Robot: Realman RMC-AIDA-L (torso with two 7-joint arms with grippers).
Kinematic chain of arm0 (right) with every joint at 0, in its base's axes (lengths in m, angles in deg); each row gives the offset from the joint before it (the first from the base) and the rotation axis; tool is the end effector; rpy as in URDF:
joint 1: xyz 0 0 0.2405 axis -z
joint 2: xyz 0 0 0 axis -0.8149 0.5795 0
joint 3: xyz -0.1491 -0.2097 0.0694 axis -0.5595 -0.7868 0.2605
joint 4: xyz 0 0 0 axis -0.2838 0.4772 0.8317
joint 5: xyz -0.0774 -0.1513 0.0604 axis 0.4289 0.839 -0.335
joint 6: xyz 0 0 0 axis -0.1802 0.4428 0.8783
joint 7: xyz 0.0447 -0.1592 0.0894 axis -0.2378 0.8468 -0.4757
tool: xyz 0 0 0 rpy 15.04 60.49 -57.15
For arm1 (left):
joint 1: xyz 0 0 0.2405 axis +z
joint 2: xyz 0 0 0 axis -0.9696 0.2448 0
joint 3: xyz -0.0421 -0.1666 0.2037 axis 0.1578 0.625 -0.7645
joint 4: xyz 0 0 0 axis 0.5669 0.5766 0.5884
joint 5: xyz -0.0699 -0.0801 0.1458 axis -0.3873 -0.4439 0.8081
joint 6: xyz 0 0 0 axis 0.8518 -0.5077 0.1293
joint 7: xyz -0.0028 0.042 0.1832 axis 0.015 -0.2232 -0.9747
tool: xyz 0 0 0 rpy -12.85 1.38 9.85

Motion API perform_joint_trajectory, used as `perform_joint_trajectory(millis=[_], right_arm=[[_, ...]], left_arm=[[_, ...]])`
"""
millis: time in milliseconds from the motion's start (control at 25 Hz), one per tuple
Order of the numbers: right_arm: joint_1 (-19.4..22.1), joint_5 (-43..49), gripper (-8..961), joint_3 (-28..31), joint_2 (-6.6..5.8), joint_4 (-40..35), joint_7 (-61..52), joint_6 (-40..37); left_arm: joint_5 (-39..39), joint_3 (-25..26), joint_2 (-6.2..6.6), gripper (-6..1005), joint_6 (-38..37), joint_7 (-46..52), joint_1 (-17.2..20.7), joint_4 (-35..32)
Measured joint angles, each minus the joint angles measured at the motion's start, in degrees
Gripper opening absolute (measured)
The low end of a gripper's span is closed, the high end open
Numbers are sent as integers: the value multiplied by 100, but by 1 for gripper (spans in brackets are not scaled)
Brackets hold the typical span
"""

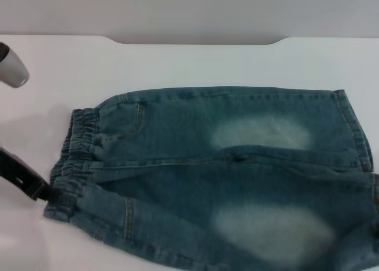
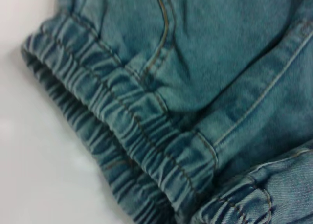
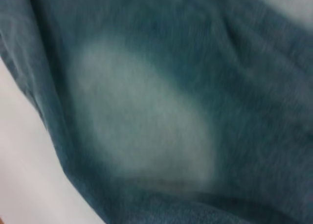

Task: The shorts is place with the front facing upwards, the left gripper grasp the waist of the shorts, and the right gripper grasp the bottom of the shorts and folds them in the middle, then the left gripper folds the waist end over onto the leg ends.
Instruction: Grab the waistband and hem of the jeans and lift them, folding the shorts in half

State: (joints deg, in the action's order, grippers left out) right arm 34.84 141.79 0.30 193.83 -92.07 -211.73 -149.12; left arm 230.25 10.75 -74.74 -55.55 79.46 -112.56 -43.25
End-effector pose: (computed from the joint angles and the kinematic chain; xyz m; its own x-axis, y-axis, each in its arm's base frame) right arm 0.2975 0.2472 0.0067 0.6206 -0.7467 0.2391 -0.6903 -0.6650 -0.2851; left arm -0.2922 0.3137 0.0019 0.5795 0.7596 -0.2952 0.6949 -0.6498 -0.3080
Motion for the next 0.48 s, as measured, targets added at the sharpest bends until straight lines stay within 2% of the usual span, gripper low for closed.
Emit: perform_joint_trajectory(millis=[480], right_arm=[[70,-586,2,402,-2,-417,233,32]], left_arm=[[-32,5,-47,31,212,-17,-227,-74]])
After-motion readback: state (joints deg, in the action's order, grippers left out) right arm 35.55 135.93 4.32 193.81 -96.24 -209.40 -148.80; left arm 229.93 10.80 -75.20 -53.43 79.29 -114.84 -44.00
